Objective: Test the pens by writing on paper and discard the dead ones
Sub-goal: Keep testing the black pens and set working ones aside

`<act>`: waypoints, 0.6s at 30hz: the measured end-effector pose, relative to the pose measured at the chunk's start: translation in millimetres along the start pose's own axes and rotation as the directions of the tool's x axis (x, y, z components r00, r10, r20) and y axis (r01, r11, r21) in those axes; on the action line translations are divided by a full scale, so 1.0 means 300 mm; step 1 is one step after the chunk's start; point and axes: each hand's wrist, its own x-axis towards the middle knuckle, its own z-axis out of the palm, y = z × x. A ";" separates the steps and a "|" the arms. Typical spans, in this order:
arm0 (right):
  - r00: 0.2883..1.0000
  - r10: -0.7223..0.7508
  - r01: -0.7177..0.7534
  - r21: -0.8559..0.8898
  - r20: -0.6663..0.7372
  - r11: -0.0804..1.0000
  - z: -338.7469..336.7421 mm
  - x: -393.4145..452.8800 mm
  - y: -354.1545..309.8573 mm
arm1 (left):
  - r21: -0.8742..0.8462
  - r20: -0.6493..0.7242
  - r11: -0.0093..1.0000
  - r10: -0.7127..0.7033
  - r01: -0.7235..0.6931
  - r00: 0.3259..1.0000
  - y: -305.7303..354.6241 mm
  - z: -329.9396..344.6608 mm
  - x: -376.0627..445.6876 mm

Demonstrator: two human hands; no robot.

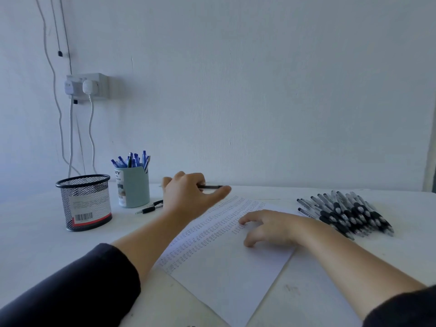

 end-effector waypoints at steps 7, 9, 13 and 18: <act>1.000 -0.004 0.004 -0.018 -0.001 1.000 -0.001 0.006 0.005 | 0.164 -0.078 0.932 0.340 -0.325 0.937 -0.006 0.032 -0.009; 1.000 0.004 -0.004 -0.029 -0.005 1.000 0.000 0.011 0.006 | 0.173 -0.059 0.929 0.342 -0.328 0.938 -0.008 0.032 -0.009; 0.998 0.060 -0.061 -0.029 -0.014 0.998 -0.007 0.015 0.019 | 0.237 0.118 0.913 0.312 -0.332 0.943 -0.005 0.030 0.000; 0.992 0.125 -0.124 -0.061 0.003 0.990 -0.010 0.025 0.041 | 0.033 0.101 0.963 0.261 -0.266 0.960 0.014 0.031 -0.014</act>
